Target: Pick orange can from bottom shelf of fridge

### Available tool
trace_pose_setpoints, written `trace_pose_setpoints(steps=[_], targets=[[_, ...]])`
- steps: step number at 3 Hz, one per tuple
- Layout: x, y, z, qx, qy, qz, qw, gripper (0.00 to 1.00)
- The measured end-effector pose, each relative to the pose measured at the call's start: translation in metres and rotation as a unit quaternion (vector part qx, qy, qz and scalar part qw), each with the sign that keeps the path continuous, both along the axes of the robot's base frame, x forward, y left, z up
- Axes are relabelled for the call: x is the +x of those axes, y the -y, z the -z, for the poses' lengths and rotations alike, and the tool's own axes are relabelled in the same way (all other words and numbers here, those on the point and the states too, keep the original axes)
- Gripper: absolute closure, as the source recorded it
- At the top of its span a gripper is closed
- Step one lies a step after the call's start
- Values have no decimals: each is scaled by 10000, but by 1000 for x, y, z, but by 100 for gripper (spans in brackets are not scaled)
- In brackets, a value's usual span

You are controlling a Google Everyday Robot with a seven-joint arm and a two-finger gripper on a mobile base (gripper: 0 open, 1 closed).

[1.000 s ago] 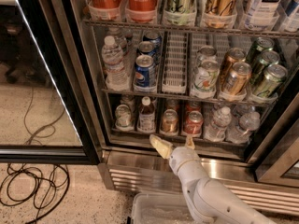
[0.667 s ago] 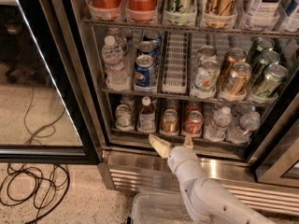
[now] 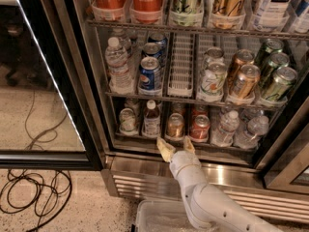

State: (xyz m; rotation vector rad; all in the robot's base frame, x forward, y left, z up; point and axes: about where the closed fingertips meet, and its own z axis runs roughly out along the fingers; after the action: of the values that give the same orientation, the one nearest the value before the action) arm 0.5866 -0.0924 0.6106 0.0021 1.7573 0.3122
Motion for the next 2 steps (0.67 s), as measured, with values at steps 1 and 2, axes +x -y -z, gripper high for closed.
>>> trace_pose_setpoints(steps=[1, 2], targets=[[0, 0, -2, -14, 70, 50, 10000, 25], [1, -3, -5, -170, 178, 116, 9996, 25]])
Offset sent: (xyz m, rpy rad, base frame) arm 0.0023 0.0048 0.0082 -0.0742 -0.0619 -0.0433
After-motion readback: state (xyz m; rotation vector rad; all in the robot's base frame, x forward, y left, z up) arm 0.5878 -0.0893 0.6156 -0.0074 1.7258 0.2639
